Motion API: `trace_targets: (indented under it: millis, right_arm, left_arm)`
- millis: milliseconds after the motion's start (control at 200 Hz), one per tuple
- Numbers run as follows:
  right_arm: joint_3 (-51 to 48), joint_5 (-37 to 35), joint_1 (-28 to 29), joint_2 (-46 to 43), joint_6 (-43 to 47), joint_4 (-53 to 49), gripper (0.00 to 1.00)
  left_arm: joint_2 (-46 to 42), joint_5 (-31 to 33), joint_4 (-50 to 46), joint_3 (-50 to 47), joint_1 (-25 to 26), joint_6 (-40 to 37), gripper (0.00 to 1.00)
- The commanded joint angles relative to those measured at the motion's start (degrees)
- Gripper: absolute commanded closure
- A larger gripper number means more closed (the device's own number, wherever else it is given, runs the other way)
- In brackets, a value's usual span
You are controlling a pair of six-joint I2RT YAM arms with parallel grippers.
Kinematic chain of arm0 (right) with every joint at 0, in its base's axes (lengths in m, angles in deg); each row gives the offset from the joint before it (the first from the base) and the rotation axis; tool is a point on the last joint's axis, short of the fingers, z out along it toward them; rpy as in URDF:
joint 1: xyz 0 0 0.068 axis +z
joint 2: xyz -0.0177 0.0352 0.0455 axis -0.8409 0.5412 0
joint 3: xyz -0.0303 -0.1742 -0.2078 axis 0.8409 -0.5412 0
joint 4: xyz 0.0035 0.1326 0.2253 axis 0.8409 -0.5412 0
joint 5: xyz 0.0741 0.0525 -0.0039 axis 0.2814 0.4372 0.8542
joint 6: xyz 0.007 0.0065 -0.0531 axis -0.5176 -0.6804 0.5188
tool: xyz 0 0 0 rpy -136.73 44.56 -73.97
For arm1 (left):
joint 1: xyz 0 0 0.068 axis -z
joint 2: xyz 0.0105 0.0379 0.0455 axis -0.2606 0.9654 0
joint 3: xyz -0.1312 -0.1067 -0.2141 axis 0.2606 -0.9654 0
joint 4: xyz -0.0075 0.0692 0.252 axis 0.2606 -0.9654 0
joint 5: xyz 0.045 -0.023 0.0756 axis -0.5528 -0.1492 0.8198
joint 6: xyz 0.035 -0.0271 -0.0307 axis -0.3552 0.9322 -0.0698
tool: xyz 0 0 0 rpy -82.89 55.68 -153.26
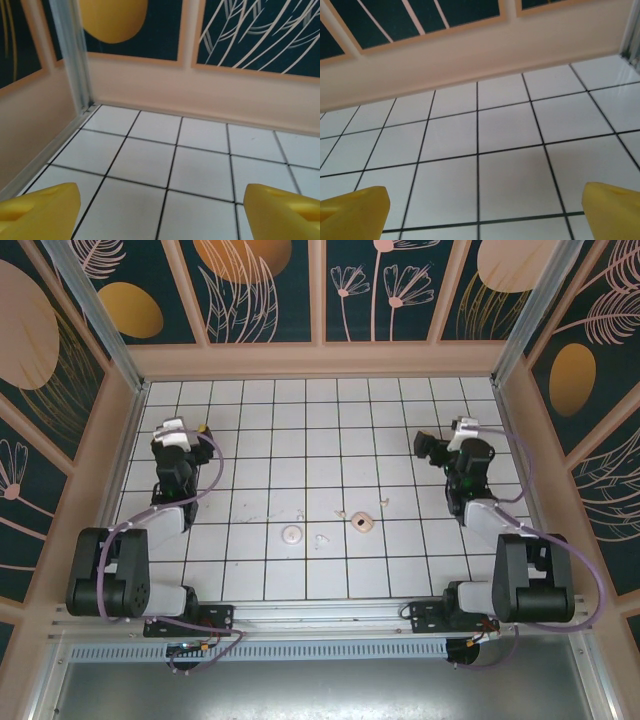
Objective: Insert the wireless bluetooth earbuds into the charging case
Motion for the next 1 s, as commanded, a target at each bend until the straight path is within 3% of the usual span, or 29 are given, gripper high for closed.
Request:
trace_targets:
  millis: [0, 150, 230, 395, 530, 781, 996]
  right_arm:
    - [8.66, -1.72, 2.16, -0.67, -4.73, -23.14, 0.01]
    - [18.59, -0.88, 4.99, 0.45, -9.87, -41.09, 0.01]
    - [20.88, -0.24, 7.68, 0.58, -11.54, -48.13, 0.01]
    - [22.6, -0.52, 14.7, 1.09, -17.55, -60.13, 0.01]
    - [22.53, 0.92, 20.93, 1.78, -26.9, -67.35, 0.13]
    - [23.87, 2.44, 31.62, 5.81, -43.28, -74.15, 0.21]
    - [22.11, 5.31, 34.32, 10.45, -47.43, -69.73, 0.24]
  left_arm:
    - [-1.23, -6.55, -13.08, 5.11, 1.6, 4.38, 0.21]
    - [-0.52, -9.64, -23.91, 11.75, 7.99, 5.95, 0.27]
    - [0.25, -14.36, -28.1, 13.85, 9.98, 9.17, 0.35]
    - [0.99, -15.88, -34.54, 15.15, 14.23, 14.2, 0.38]
    - [1.71, -15.17, -39.09, 15.4, 15.67, 15.92, 0.39]
    - [1.75, -11.96, -40.69, 13.36, 16.04, 16.86, 0.39]
    - [3.72, -12.3, -40.68, 14.7, 16.18, 17.08, 0.39]
